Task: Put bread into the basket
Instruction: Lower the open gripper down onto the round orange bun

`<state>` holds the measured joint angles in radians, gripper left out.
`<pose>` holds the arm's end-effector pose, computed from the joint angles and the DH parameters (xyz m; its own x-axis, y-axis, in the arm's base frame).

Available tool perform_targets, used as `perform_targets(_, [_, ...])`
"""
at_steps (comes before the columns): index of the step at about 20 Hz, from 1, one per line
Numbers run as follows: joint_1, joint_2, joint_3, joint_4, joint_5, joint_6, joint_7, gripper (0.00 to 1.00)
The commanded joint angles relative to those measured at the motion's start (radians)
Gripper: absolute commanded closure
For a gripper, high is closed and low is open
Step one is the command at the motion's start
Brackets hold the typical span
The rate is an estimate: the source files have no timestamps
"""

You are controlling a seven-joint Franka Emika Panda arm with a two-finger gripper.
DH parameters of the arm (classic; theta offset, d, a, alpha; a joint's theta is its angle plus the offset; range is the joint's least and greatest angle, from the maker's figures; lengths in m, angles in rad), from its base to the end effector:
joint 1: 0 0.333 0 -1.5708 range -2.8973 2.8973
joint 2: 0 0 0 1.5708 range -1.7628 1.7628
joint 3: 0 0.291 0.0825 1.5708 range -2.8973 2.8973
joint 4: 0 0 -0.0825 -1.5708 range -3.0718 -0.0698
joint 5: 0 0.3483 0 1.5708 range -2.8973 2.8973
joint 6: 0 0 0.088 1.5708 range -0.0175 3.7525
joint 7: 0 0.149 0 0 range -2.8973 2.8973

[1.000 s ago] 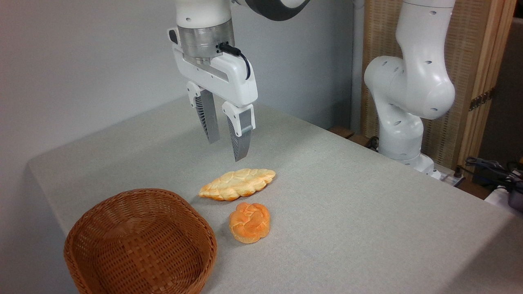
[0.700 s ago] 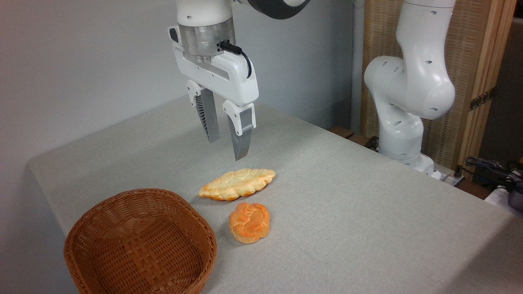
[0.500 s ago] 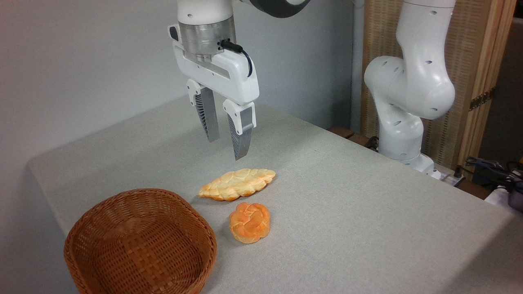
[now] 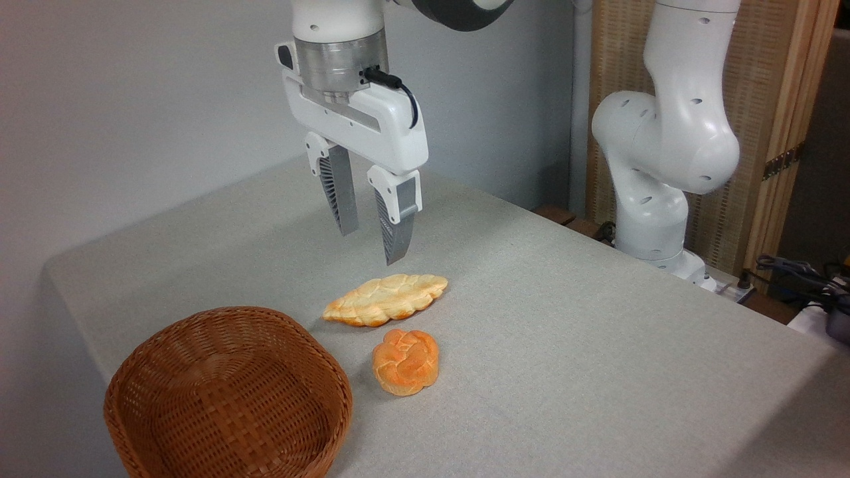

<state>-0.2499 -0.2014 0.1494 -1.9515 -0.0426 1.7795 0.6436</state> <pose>0.4702 -0.0491 0.5065 0.7389 -0.6707 0.0644 -0.6735 -0.7380 0.0412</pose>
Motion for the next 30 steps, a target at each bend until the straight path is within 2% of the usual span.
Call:
perform_targets(1, [-0.008,0.002,0.015,0.006,-0.013,0.011,-0.016,0.00])
perform_targets(15, [-0.023,0.007,0.013,-0.033,-0.010,0.024,0.040,0.00])
perform_targets(16, [-0.023,0.007,0.013,-0.046,0.013,0.034,0.071,0.00])
perform_targets(17, [-0.023,0.007,0.016,-0.062,0.039,0.049,0.082,0.00])
perform_targets(23, [-0.012,0.042,0.042,-0.196,0.073,0.267,0.088,0.00])
perform_targets(25, [-0.012,0.060,0.059,-0.231,0.102,0.310,0.097,0.00])
perform_targets(30, [-0.011,0.115,0.088,-0.242,0.109,0.350,0.097,0.00])
